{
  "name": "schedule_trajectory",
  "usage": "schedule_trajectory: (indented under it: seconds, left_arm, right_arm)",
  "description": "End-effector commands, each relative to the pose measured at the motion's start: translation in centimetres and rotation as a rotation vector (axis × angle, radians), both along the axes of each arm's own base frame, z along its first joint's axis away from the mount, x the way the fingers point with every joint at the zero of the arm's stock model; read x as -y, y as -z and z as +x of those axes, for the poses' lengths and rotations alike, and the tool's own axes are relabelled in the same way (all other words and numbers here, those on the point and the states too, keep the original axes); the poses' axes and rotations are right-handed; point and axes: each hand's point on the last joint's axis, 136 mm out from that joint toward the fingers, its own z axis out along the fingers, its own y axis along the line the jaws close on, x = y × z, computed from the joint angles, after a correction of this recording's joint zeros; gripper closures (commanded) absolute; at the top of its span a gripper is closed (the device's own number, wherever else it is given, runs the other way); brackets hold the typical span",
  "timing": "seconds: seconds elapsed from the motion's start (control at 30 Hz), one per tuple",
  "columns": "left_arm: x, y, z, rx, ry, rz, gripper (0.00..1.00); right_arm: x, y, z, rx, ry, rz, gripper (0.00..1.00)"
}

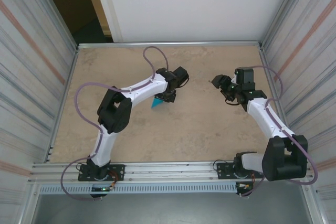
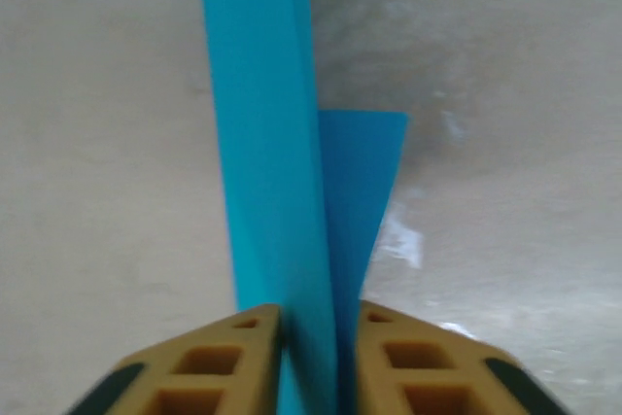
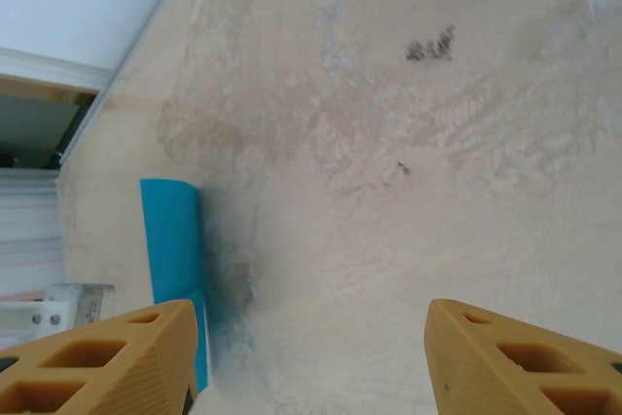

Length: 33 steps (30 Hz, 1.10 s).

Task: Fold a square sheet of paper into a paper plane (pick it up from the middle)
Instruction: Turn over the paper at the center of the table, then third fold the triangle at the center of the table.

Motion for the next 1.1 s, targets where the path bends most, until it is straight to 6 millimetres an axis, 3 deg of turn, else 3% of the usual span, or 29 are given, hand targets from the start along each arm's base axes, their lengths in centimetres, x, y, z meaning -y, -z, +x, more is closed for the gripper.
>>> schedule_trajectory:
  seconds: [0.0, 0.03, 0.13, 0.23, 0.3, 0.43, 0.63, 0.73, 0.9, 1.07]
  left_arm:
    - [3.9, -1.0, -0.7, -0.037, -0.011, -0.221, 0.6]
    - [4.6, -0.7, -0.8, -0.052, -0.004, -0.262, 0.57]
    - [6.5, -2.2, -1.2, -0.065, 0.031, -0.42, 0.46]
    - [6.7, -3.3, -1.0, -0.079, 0.035, -0.583, 0.4]
    - [5.8, -4.2, -0.4, -0.071, 0.008, -0.683, 0.36]
    - [1.3, -5.2, 1.6, -0.015, -0.083, -0.798, 0.29]
    - [-6.3, -4.3, 2.7, 0.021, -0.248, -0.863, 0.17]
    - [-9.1, -3.5, 2.6, 0.038, -0.306, -0.87, 0.11]
    - [-11.0, -2.6, 2.0, 0.009, -0.334, -0.907, 0.08]
    - [-10.6, -2.0, 1.9, -0.009, -0.323, -0.939, 0.07]
  right_arm:
    - [0.0, 0.0, -0.2, -0.026, 0.036, 0.013, 0.38]
    - [0.1, 0.2, -0.3, -0.033, 0.037, 0.007, 0.38]
    - [-0.2, 0.4, -0.5, -0.037, 0.036, -0.022, 0.38]
    - [-1.3, 0.8, -0.5, -0.052, 0.012, -0.061, 0.38]
    - [-2.7, 1.2, -0.3, -0.071, -0.017, -0.084, 0.38]
    - [-7.6, 2.4, 0.5, -0.105, -0.107, -0.089, 0.41]
    - [-16.8, 4.2, 1.0, -0.133, -0.268, -0.037, 0.48]
    - [-21.1, 5.4, 1.1, -0.148, -0.343, -0.003, 0.51]
    - [-25.2, 7.5, 2.0, -0.17, -0.385, 0.037, 0.54]
    - [-26.2, 10.6, 2.9, -0.229, -0.393, 0.042, 0.55]
